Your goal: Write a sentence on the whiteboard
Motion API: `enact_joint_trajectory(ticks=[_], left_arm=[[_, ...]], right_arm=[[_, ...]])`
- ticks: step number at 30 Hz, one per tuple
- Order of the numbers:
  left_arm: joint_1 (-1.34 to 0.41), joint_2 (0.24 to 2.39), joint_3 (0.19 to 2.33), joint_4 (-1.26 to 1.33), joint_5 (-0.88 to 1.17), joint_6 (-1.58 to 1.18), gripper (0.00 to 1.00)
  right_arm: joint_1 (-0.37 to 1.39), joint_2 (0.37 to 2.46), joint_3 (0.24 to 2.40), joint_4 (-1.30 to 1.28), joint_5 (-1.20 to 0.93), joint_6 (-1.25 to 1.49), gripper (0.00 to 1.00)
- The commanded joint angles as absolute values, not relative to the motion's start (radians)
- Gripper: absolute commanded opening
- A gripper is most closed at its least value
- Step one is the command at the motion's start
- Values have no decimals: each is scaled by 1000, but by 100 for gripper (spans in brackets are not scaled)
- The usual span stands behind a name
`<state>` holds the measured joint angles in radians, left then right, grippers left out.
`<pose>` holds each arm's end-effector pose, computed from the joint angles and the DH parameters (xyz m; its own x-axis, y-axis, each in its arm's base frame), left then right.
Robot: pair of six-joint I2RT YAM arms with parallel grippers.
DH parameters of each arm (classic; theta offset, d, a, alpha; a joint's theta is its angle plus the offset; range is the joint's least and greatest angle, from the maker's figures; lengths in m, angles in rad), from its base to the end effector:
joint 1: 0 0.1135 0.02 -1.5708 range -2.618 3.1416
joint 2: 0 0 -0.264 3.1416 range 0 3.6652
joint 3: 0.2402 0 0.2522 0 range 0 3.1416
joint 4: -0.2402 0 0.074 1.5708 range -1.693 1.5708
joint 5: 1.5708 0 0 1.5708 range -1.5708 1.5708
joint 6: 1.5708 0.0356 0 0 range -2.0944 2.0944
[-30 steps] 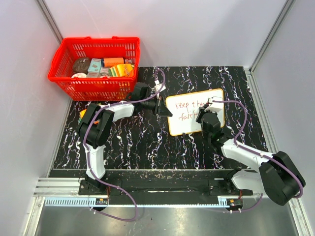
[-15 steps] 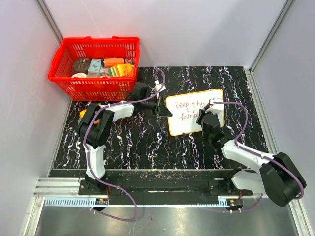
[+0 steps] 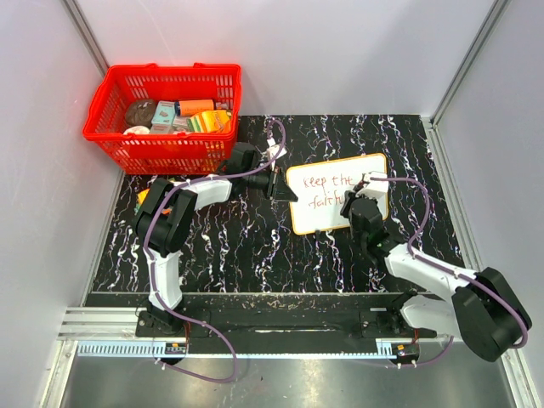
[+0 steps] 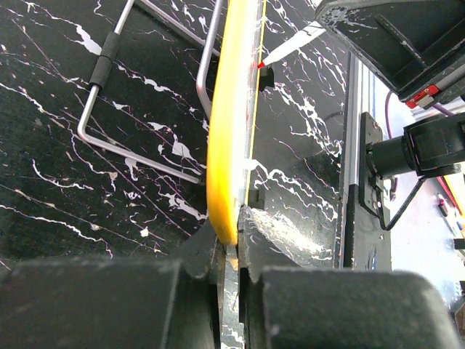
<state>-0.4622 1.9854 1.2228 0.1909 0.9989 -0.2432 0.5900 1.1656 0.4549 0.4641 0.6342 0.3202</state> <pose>0.3656 -0.2156 0.1788 -0.6806 0.1935 -0.7067 0.7320 0.2222 -0.6441 0.2114 0.1162 0.2167 -0.1833 0.1824 -0.9660 0.0917 0.9815 0.1679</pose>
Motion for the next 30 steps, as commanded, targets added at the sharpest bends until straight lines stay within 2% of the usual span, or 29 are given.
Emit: enact_joint_trajectory(ticks=[1,9,18,30], left_arm=[[-491,2042,1186,84,907,-90,0],[-491,2042,1186,84,905,-89,0],[-491,2039,1186,84,907,-89,0],[-491,2034,1183,84,907,-89,0]], right_arm=[[583,1080,442,434,608,307,0],[583,937,429,449,571,241,0],[565,969,465,431,566,199,0],[281,881,422,379,286,385,0]])
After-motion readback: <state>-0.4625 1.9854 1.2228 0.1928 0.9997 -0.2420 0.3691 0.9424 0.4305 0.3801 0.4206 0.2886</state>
